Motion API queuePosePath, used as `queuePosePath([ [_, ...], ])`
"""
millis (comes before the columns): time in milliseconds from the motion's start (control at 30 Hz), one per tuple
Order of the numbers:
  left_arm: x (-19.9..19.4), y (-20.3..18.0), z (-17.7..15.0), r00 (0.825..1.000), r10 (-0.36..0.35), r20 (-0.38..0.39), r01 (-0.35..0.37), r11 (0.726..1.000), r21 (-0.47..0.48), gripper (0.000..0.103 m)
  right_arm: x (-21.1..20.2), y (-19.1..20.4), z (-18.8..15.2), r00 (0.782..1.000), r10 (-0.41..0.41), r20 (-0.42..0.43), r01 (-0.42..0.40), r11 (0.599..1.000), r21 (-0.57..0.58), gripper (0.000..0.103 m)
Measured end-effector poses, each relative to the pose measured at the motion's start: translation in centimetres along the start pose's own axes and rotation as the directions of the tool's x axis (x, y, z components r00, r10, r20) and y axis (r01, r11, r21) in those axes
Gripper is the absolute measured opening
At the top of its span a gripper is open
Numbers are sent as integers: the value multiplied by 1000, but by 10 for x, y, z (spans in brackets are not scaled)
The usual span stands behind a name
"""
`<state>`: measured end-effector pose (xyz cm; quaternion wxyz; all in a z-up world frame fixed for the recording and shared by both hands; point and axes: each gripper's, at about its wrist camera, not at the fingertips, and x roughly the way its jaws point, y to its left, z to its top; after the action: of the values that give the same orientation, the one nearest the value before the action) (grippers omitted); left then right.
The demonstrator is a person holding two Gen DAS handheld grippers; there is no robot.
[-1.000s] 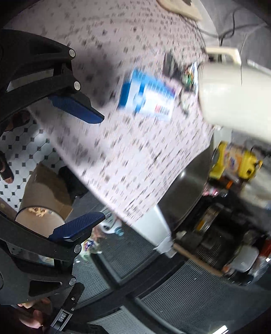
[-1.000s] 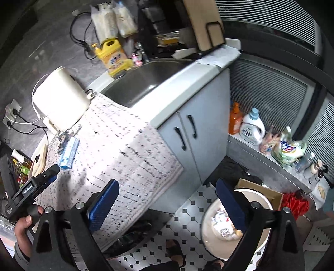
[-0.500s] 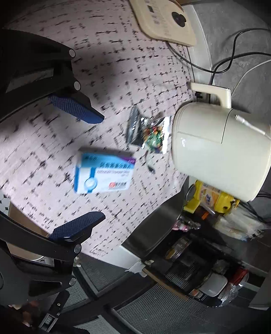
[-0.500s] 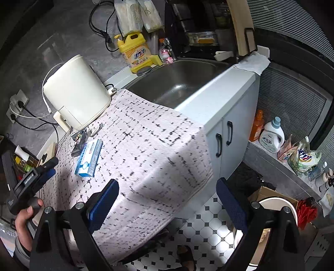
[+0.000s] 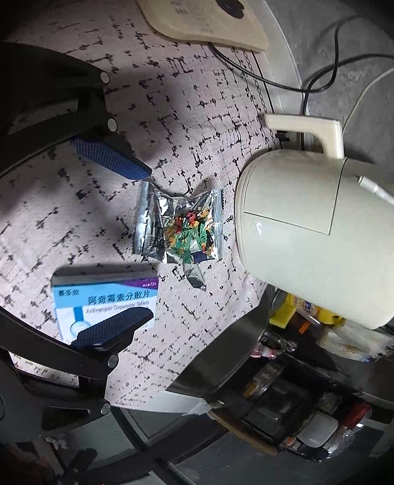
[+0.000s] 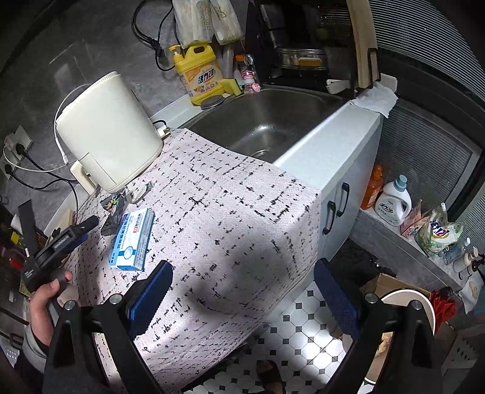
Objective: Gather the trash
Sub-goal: 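Grasp the foil snack wrapper with the left tool while the right tool approaches the medicine box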
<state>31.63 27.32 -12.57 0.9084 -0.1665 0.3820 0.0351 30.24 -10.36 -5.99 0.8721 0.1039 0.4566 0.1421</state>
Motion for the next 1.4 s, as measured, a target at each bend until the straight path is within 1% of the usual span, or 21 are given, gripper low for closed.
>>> queuePosePath([
  [67,11,1,3,1000,4,-18,-4,1000,9,85,4,7,4,1000,-5,0,5,1000,-10,92],
  [167,28,5,8,999,3,-48,-3,1000,-6,85,10,16,6,1000,-9,-6,9,1000,-12,92],
  [300,41,8,12,998,30,-61,-31,1000,-7,85,19,25,6,1000,-10,-22,10,1000,-21,92],
  [333,42,9,12,998,30,-59,-31,999,-9,80,21,27,6,1000,-10,-25,9,1000,-25,92],
  [367,43,10,12,997,33,-63,-33,999,-8,67,23,30,6,1000,-7,-29,6,1000,-30,92],
  [400,43,12,12,997,34,-72,-35,999,-6,60,25,33,7,999,-3,-33,2,999,-34,92],
  [433,43,14,11,996,33,-81,-34,999,-10,50,28,37,7,999,3,-36,-4,999,-40,92],
  [500,36,16,9,998,2,-69,-3,1000,-21,37,35,46,9,999,17,-46,-20,998,-56,92],
  [533,33,16,8,998,-5,-68,4,1000,-13,24,38,49,9,998,24,-51,-27,998,-64,92],
  [567,29,17,7,998,-2,-69,1,1000,-8,21,42,55,10,998,31,-58,-36,997,-73,92],
  [700,6,32,1,999,-23,-39,21,998,-59,19,55,82,11,994,76,-83,-86,989,-123,92],
  [867,-27,62,-7,1000,3,-10,-4,990,-142,19,74,121,12,983,132,-127,-154,970,-188,92],
  [1067,-63,92,-26,998,61,14,-57,974,-221,19,101,166,5,968,161,-193,-208,945,-252,92],
  [1167,-78,105,-39,996,88,14,-81,962,-262,19,117,185,2,966,149,-212,-206,939,-275,92],
  [1267,-91,118,-54,994,105,13,-96,949,-301,19,130,196,-1,967,136,-217,-197,937,-287,95],
  [1400,-109,121,-66,990,138,31,-121,940,-318,19,150,209,-7,967,65,-247,-144,939,-313,95],
])
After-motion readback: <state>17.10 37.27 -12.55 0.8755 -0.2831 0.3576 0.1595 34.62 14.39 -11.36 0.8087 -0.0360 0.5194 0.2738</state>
